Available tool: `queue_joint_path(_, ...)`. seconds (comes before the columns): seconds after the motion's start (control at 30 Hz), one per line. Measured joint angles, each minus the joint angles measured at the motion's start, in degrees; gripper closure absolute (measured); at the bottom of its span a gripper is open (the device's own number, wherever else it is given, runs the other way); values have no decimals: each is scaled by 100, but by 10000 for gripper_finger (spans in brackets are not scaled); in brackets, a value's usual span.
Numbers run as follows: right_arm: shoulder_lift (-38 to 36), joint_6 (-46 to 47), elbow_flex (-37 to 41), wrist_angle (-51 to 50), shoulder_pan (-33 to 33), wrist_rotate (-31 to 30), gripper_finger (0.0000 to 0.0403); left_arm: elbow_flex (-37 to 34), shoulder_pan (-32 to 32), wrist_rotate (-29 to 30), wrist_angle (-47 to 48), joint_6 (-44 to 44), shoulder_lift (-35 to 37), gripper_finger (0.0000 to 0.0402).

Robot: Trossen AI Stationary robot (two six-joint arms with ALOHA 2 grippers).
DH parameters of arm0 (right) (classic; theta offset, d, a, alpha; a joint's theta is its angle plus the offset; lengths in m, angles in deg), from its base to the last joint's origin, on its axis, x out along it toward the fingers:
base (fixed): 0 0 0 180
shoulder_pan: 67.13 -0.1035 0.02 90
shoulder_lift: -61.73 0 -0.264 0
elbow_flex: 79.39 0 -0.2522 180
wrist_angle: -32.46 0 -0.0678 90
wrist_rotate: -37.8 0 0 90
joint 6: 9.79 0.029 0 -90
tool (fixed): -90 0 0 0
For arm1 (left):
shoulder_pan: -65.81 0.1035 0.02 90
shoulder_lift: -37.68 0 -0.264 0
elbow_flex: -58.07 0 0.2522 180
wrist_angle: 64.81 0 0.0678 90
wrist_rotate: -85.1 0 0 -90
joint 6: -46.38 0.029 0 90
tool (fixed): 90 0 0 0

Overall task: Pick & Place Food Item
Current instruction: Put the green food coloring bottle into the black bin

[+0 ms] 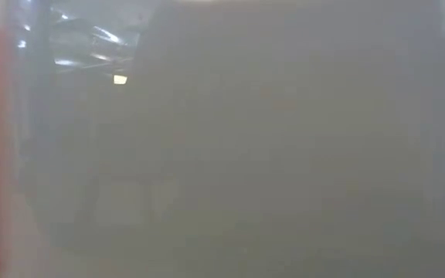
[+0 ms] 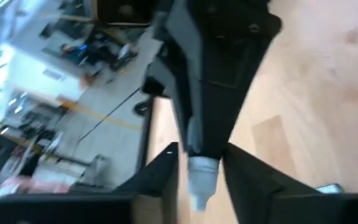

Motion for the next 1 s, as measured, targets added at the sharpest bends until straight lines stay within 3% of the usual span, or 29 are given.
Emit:
queue_joint_path(0.1,-143,-167,8,-168,2,62,350,1,-196,538,-20,-266,149,235)
queue_joint_path(0.2,-303,-205,17,-418,2,312,351,17,-378,571,-7,-712,483,189)
queue_joint_path(0.27,-489,-223,15,-539,-5,556,351,17,-431,263,68,-1064,684,166)
queue_joint_path(0.4,-864,-6,15,-843,-213,1736,351,17,-309,-558,475,-1964,912,136)
queue_joint_path(0.5,-1153,513,13,-1114,-572,2525,351,15,-50,-1219,814,-2550,784,130)
queue_joint_path(0.57,-1230,840,-4,-1395,-898,2713,351,15,132,-1697,818,-2942,568,129)
queue_joint_path(0.77,-1232,1905,2,-2812,-2004,2409,351,11,463,-2679,309,-3478,-386,128)
queue_joint_path(1.0,-1023,2705,4,-3217,-2776,1825,351,4,579,-2881,-339,-3656,-1306,128)
